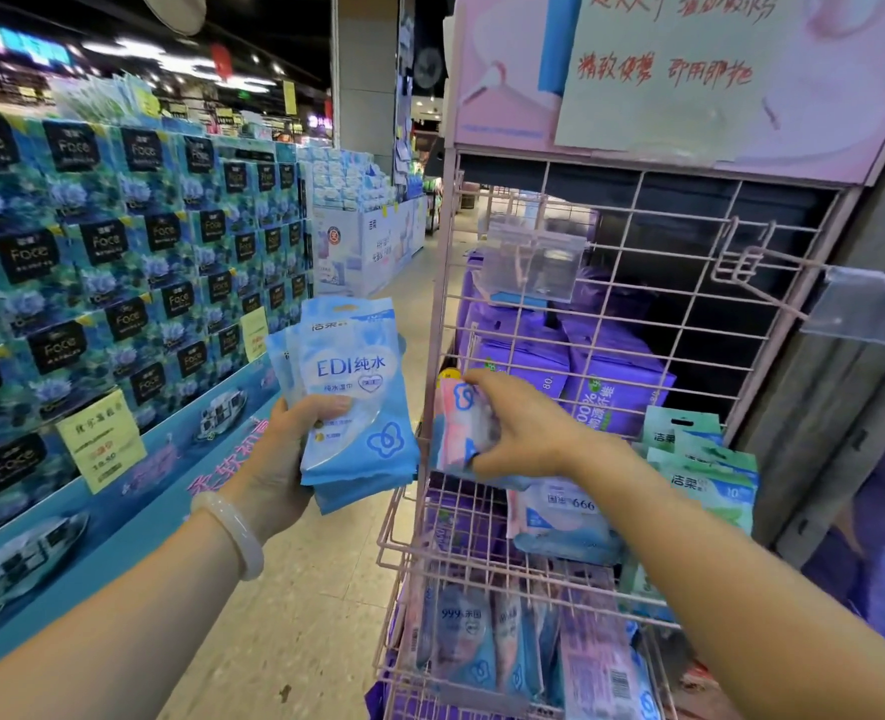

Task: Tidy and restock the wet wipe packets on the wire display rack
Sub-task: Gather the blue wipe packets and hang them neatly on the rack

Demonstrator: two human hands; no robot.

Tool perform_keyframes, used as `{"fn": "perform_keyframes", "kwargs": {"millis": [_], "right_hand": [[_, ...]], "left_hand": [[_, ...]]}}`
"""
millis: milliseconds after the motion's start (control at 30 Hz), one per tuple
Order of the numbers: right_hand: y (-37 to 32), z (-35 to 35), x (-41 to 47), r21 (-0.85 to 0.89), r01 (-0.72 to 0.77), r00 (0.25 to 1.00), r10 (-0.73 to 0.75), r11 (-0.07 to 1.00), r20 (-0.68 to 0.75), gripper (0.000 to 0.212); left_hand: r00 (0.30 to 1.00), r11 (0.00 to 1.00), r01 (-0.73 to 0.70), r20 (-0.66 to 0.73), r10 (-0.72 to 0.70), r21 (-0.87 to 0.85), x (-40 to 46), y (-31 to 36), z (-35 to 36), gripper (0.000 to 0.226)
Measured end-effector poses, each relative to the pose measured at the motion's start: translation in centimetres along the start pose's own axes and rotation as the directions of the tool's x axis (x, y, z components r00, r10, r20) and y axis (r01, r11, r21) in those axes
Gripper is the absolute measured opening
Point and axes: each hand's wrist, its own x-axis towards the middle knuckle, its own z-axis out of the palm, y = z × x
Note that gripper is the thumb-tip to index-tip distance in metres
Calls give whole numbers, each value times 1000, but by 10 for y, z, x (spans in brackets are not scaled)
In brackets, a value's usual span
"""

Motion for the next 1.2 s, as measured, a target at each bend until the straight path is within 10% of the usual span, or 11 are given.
{"fn": "perform_keyframes", "kwargs": {"millis": [167,267,367,467,633,867,1000,1200], "right_hand": [[25,-22,-15,-340,-246,847,371,908,380,79],[30,-18,-28,-417,-253,841,411,873,351,82],[19,-26,-33,93,-330,940,318,939,124,79],[-7,-11,-32,764,-389,899,394,514,193,74],[-22,18,-15,903,-413,868,349,115,353,49],[0,21,-7,952,-212,945,295,219,143,26],[-10,45,-3,854,-269,930,350,446,111,58],[-13,59,-1,976,-174,848,524,128,82,62]], "left_hand": [[1000,999,10,28,-11,50,3,-12,12,60],[999,996,-10,47,6,87,5,-23,20,61],[998,994,15,56,-22,106,8,-33,29,73],[995,995,40,83,-47,92,12,-44,40,62],[983,995,58,167,-71,84,21,-55,57,45],[962,932,6,251,-104,362,52,-54,50,70],[974,541,-59,168,-153,839,56,-62,29,92],[952,730,-119,285,-108,673,48,-72,36,103]]}}
